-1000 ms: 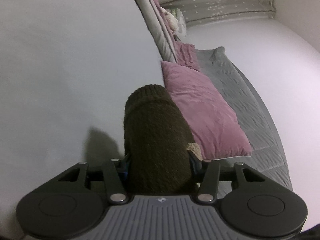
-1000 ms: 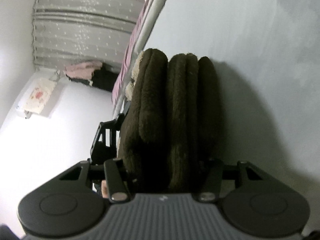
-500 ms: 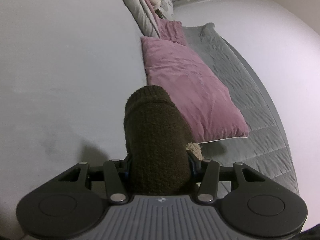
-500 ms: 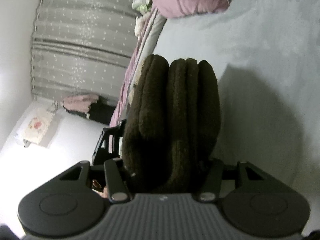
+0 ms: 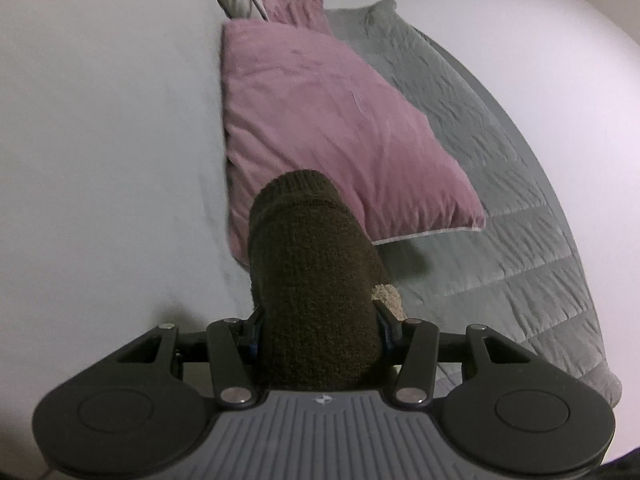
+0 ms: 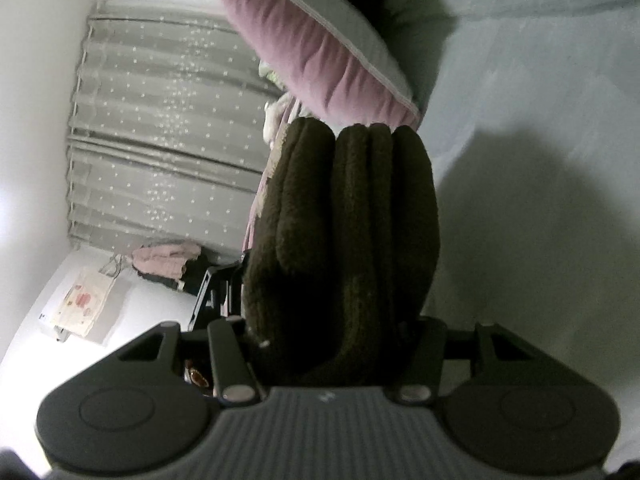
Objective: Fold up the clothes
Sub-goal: 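Lift the folded sweater bundle with both tools and carry it toward the pillows, then lower the sweater bundle onto the bed beside the pillow and open both tools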
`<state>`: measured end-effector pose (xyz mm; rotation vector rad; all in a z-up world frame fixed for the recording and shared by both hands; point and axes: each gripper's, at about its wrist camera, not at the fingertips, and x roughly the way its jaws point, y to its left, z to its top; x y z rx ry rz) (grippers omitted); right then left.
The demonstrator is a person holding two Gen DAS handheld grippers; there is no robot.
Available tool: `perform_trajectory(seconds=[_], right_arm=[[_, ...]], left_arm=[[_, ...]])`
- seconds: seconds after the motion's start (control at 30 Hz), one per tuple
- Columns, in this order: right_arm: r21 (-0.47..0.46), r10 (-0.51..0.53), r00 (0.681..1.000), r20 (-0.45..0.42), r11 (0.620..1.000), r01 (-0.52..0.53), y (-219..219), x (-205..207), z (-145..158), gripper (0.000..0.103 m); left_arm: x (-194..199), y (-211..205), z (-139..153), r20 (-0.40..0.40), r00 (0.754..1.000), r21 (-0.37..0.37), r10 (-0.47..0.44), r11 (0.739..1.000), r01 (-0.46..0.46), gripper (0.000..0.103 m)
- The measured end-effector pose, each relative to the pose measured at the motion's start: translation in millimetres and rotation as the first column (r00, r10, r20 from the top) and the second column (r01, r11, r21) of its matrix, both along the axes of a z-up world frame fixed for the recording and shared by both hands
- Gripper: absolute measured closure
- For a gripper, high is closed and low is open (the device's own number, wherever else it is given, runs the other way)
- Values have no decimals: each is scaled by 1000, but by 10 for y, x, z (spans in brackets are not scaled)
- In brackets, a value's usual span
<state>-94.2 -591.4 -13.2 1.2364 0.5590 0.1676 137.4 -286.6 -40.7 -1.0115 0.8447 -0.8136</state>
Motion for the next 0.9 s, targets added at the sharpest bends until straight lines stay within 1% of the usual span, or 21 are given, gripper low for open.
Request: perform_trajectory(seconds=[0.2,0.33,0.43,0.6,0.67,0.73,0.8,0.9], right_arm=[[-18,-32,999,0,999,32,-576,12,-20,53],[-38,-43,999,-15,998,42,-959,61,-58,53],[-51,-44,999,-30,998,42,-1200,117,-123,53],[-41,-68,995,-71,997,65,-1493,217,-439,53],[-46,-69,995,-78,997,66,-1519,257,-568,52],[-53,-69,994,-84,997,65,-1533,294,-695,51],[-62,-72,995,-71,996,67,-1533,300,-769,49],[-92,-80,995,-57,993,75,-1502,274,-788,44]], left_arm=[[37,-556,-90,-1,1000,-15,-31,999,31,55],[67,-906,-202,-14,999,-36,-34,999,33,55],[78,-1130,-309,-18,999,-33,-35,999,34,55],[91,-1372,-521,-9,1000,5,-16,1000,16,55],[99,-1426,-625,-12,1000,34,-10,999,11,55],[87,-1443,-718,2,1000,66,-1,998,1,55],[69,-1444,-774,27,1000,89,5,996,-7,54],[61,-1416,-722,41,999,122,-3,993,-2,53]])
